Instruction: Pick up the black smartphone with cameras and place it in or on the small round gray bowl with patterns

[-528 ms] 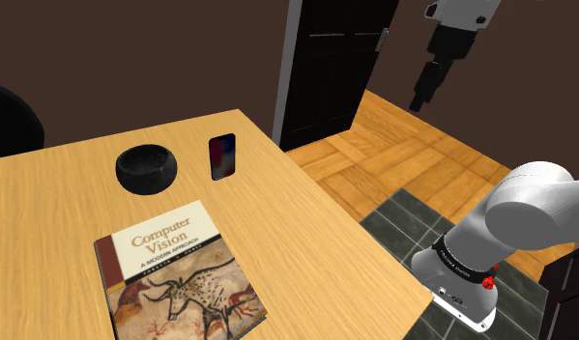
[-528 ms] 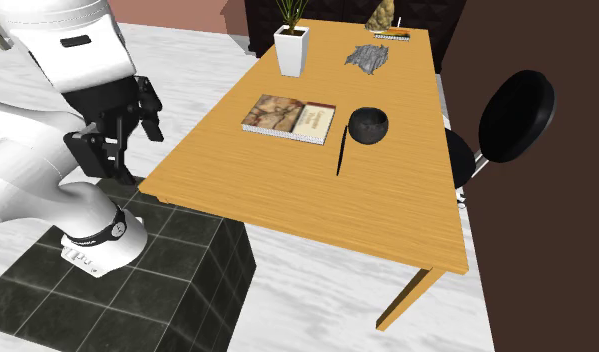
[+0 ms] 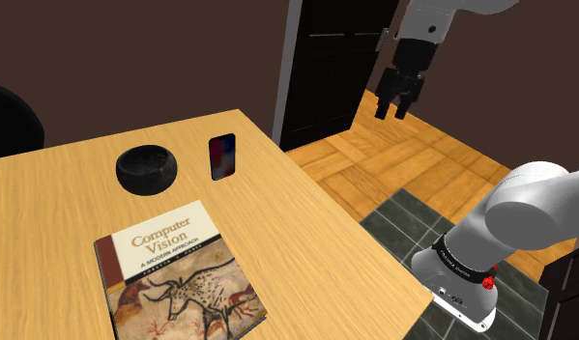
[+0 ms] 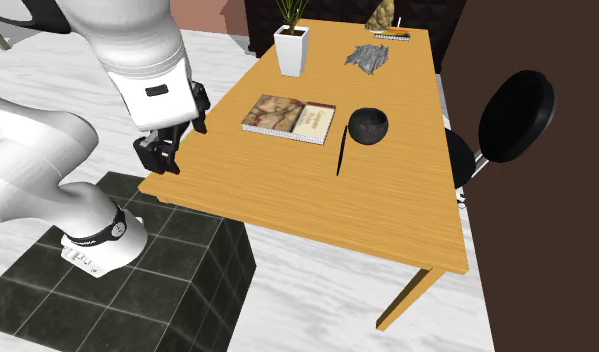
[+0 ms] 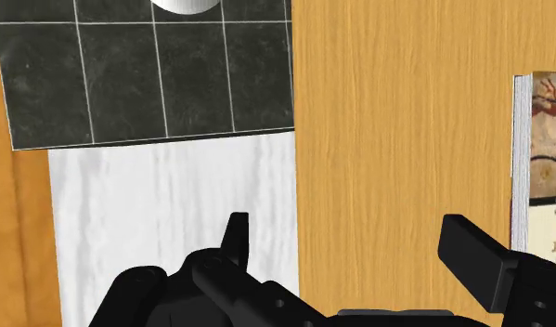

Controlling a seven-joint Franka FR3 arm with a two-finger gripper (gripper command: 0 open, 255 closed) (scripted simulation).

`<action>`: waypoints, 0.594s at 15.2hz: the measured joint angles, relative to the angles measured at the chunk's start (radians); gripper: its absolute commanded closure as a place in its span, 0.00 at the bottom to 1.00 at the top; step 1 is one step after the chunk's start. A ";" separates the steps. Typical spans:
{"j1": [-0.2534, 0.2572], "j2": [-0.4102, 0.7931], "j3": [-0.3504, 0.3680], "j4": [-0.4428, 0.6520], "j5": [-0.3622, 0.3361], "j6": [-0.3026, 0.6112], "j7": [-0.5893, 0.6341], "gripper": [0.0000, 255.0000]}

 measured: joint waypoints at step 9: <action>0.020 0.275 0.033 0.058 0.353 0.107 0.276 0.00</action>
